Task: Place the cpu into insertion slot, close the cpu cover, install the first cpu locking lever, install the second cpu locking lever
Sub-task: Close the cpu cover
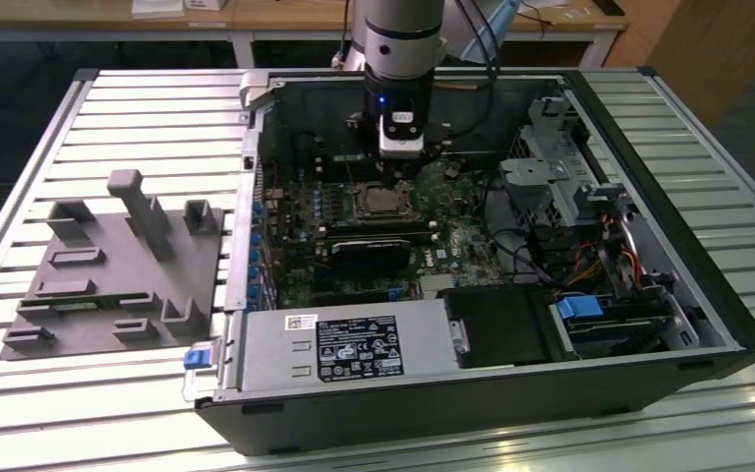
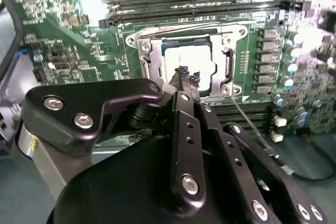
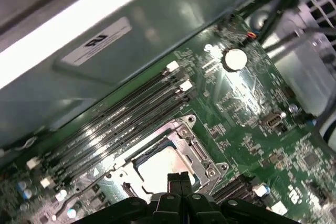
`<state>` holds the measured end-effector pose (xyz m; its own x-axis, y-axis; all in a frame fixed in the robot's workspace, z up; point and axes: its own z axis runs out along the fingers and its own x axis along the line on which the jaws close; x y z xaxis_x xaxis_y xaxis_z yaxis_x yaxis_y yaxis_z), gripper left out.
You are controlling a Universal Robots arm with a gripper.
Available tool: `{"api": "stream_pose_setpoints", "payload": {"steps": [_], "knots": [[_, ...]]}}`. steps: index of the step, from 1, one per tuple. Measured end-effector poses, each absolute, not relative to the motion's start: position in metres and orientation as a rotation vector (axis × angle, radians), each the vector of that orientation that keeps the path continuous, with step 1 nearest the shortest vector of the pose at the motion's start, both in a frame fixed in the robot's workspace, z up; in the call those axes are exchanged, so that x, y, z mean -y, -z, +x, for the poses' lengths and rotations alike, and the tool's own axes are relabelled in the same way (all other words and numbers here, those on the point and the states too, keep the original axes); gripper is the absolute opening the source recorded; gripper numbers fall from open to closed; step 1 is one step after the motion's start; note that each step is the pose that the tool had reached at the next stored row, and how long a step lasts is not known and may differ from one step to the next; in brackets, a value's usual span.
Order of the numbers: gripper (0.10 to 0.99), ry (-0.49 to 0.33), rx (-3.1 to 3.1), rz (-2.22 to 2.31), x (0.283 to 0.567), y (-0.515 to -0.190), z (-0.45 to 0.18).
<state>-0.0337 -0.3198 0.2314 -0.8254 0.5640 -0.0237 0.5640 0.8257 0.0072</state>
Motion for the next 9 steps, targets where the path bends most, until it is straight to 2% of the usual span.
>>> {"api": "stream_pose_setpoints", "payload": {"steps": [9], "knots": [[0.102, -0.003, -3.043, 0.675, 0.3198, -0.2308, -0.0337]]}}
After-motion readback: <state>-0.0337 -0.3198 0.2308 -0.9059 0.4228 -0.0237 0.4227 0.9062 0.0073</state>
